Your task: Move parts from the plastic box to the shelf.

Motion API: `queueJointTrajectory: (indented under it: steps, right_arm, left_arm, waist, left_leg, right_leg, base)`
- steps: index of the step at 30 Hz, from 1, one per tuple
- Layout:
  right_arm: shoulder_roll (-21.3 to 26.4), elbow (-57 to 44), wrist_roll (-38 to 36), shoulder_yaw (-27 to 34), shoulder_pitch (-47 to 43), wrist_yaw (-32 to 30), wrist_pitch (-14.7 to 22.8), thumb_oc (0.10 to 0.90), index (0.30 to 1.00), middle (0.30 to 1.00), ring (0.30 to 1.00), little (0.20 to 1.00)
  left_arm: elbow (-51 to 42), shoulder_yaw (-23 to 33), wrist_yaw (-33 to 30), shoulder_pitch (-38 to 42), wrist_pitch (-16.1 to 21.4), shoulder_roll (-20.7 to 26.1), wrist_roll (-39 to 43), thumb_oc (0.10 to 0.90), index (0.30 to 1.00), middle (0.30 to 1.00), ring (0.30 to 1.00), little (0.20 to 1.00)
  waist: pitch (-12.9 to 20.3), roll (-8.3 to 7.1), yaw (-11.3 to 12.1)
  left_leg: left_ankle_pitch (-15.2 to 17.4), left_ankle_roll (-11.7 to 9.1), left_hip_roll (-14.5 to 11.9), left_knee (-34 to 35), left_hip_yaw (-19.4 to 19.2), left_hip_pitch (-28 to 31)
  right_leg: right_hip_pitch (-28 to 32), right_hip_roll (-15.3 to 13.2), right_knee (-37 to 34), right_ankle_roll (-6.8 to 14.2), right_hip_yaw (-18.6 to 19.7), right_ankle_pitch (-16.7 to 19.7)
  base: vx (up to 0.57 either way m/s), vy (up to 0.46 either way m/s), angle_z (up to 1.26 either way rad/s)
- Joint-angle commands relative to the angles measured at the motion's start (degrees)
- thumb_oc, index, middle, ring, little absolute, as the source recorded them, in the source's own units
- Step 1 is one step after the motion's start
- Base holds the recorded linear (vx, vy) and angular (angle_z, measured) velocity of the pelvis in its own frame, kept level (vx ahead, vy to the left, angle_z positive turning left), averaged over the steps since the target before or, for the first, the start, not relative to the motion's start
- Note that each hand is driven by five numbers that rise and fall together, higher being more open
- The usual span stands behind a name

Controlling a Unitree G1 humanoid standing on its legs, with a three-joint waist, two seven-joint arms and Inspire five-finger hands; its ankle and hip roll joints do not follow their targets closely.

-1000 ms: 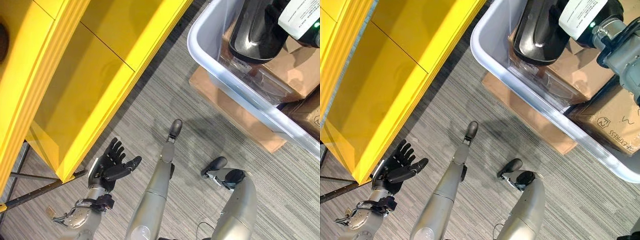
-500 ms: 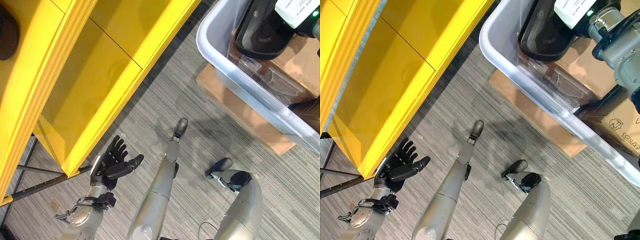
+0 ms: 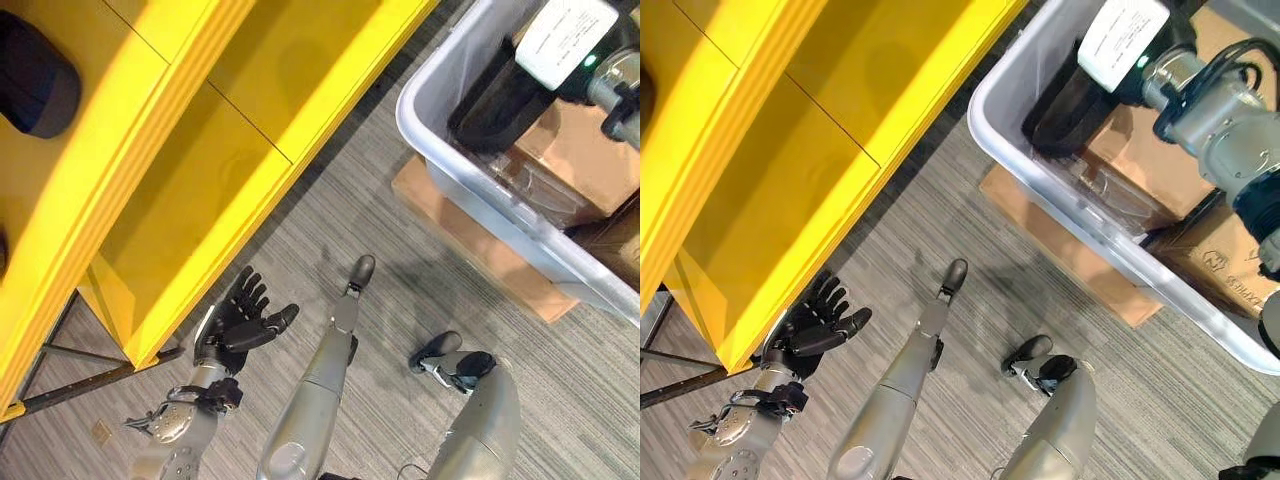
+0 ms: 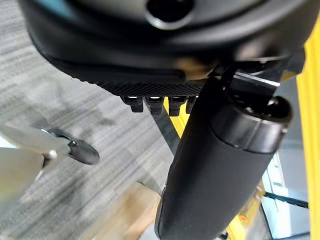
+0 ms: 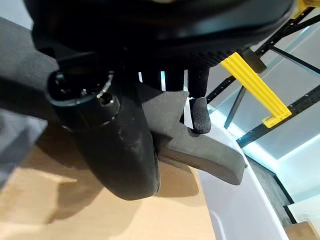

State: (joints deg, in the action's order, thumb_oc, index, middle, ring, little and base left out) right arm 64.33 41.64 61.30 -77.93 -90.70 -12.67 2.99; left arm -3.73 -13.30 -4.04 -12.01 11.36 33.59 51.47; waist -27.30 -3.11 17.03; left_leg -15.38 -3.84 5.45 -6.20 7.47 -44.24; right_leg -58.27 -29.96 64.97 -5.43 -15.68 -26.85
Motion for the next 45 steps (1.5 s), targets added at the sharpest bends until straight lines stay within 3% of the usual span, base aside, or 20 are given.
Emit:
queueJointTrajectory:
  steps: [1,11,15,18,21,25,26,30,34,45]
  right_arm:
    - [1.73,-0.94,-2.66,-2.28,-8.11,-1.37,-2.67,0.400,0.300,0.300,0.300,0.300]
    - [2.38,-9.46,-7.23,-2.28,-6.47,-0.46,-0.77,0.400,0.300,0.300,0.300,0.300]
    - [2.43,-11.71,-10.42,-2.28,-5.67,-0.37,-0.68,0.400,0.300,0.300,0.300,0.300]
    - [3.68,-15.04,-14.97,-2.28,-5.52,-1.05,-0.39,0.400,0.300,0.300,0.300,0.300]
    - [4.29,-16.05,-15.87,-1.19,-4.44,-1.34,-0.43,0.400,0.300,0.300,0.300,0.300]
    - [5.32,-18.14,-17.53,2.43,-1.26,-1.73,0.13,0.400,0.300,0.300,0.300,0.300]
    - [5.93,-19.63,-18.19,5.22,1.78,-2.09,0.54,0.400,0.300,0.300,0.300,0.300]
    - [6.26,-20.40,-18.68,7.65,4.48,-2.25,0.87,0.400,0.300,0.300,0.300,0.300]
    - [7.37,-21.56,-19.18,12.42,10.35,-2.84,1.71,0.400,0.300,0.300,0.300,0.300]
    - [8.38,-24.45,-19.07,16.65,14.85,-5.42,3.74,0.400,0.300,0.300,0.300,0.300]
  left_arm:
    - [-3.74,3.50,1.07,-0.07,3.37,2.22,0.59,0.900,1.000,1.000,1.000,1.000]
    - [-3.73,1.42,2.51,2.04,1.81,1.38,0.46,0.900,1.000,1.000,1.000,1.000]
    - [-3.85,1.19,2.89,2.66,1.35,0.62,0.28,0.900,1.000,1.000,1.000,1.000]
    - [-4.49,0.85,3.08,4.27,1.26,-0.74,-1.24,0.900,1.000,1.000,1.000,1.000]
    - [-4.54,1.39,2.89,4.82,1.33,-1.10,-1.70,0.900,1.000,1.000,1.000,1.000]
    - [-4.80,3.45,2.10,5.69,1.76,-0.86,-5.97,0.900,1.000,1.000,1.000,1.000]
    - [-4.77,4.65,0.76,6.89,2.21,-0.71,-10.25,0.900,1.000,1.000,1.000,1.000]
    - [-4.77,5.51,-0.08,7.41,2.51,-1.12,-12.51,0.900,1.000,1.000,1.000,1.000]
    - [-5.34,8.61,-4.52,9.37,4.41,0.17,-25.65,0.900,1.000,1.000,1.000,1.000]
    - [-9.82,10.00,-14.63,10.32,5.12,3.39,-49.32,0.900,1.000,1.000,1.000,1.000]
  waist:
    - [-2.47,1.27,0.13]
    - [0.12,1.17,-1.52]
    - [1.76,2.26,-2.72]
    - [4.08,3.92,-4.62]
    - [5.17,3.89,-5.26]
    - [8.46,2.88,-6.39]
    - [10.73,2.33,-7.19]
    - [12.21,1.56,-7.84]
    - [16.54,-0.14,-9.43]
    - [21.68,-2.07,-11.14]
  left_leg:
    - [11.85,-4.49,-7.67,0.47,3.05,13.95]
    - [10.97,-4.53,-10.60,6.40,2.91,24.32]
    - [10.63,-4.49,-11.87,8.78,2.45,27.99]
    - [9.78,-4.23,-12.11,9.93,1.71,31.09]
    - [10.05,-4.26,-12.49,10.29,1.30,32.53]
    - [11.09,-4.43,-12.88,10.85,0.10,36.00]
    - [11.67,-4.57,-13.14,11.20,-0.65,37.82]
    - [12.05,-4.63,-13.34,11.20,-1.20,38.76]
    - [13.27,-4.80,-13.74,11.20,-2.44,41.05]
    - [15.02,-4.36,-13.87,11.20,-4.19,44.02]
  right_leg:
    - [7.26,2.90,-11.80,12.21,6.36,10.20]
    - [21.94,5.77,-24.11,13.59,1.57,15.11]
    - [27.63,7.55,-30.16,14.23,-0.03,17.60]
    - [33.50,8.81,-37.53,14.54,-1.51,22.32]
    - [35.95,9.14,-40.01,14.95,-2.09,23.25]
    - [41.68,9.80,-46.49,15.96,-2.47,25.86]
    - [44.54,9.98,-50.01,16.52,-2.63,27.20]
    - [46.40,10.22,-52.91,16.85,-2.63,28.50]
    - [50.17,10.91,-57.69,17.74,-2.49,30.33]
    - [54.15,11.59,-61.20,18.57,-2.29,31.78]
  base:
    - [-0.01,0.061,-0.07]
    - [0.02,0.062,-0.11]
    - [0.04,0.072,-0.14]
    - [0.01,0.114,-0.19]
    - [0.01,0.040,-0.06]
    - [0.08,0.040,-0.12]
    - [0.09,0.047,-0.16]
    - [0.06,0.013,-0.11]
    - [0.08,0.007,-0.09]
    - [0.04,0.006,-0.10]
